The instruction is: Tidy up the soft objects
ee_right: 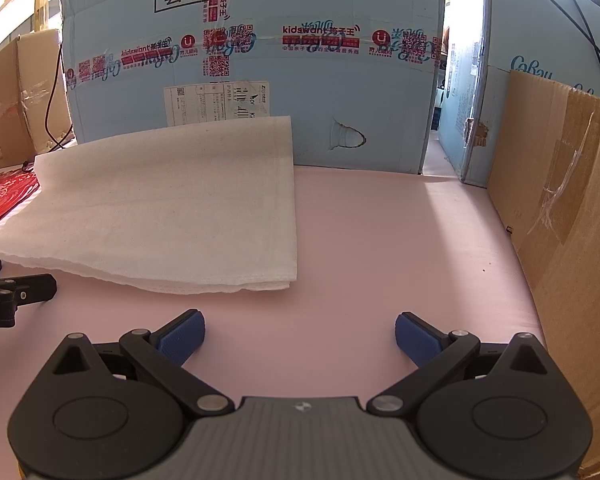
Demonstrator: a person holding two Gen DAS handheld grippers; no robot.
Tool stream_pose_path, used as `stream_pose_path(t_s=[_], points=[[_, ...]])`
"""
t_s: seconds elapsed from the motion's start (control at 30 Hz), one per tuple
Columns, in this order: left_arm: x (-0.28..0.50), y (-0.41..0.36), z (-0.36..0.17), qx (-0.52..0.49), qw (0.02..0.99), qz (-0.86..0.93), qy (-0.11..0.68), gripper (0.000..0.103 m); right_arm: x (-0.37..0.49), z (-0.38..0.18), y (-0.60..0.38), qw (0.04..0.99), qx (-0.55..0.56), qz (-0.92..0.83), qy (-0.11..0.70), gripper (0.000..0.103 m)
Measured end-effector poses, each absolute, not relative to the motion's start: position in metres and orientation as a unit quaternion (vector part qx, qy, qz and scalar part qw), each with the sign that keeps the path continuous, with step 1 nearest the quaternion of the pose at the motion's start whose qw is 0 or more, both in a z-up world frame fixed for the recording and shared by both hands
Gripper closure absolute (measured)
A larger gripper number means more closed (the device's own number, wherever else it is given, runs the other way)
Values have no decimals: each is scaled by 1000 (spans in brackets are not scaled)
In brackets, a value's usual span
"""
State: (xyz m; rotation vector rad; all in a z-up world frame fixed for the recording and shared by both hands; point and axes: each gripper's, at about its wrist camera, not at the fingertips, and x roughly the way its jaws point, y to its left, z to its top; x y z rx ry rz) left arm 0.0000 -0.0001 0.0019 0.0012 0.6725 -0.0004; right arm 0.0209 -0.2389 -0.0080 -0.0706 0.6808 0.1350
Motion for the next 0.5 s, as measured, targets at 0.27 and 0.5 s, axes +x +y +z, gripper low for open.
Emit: stream_pose_path(t_s=[0.27,0.5], points=[[-7,2,7,9,950,-16,311,0,19,-5,-232,936,-35,111,333,0],[-27,0,11,94,969,-16,227,0,32,-5,-222,932,-57,125,336,0]])
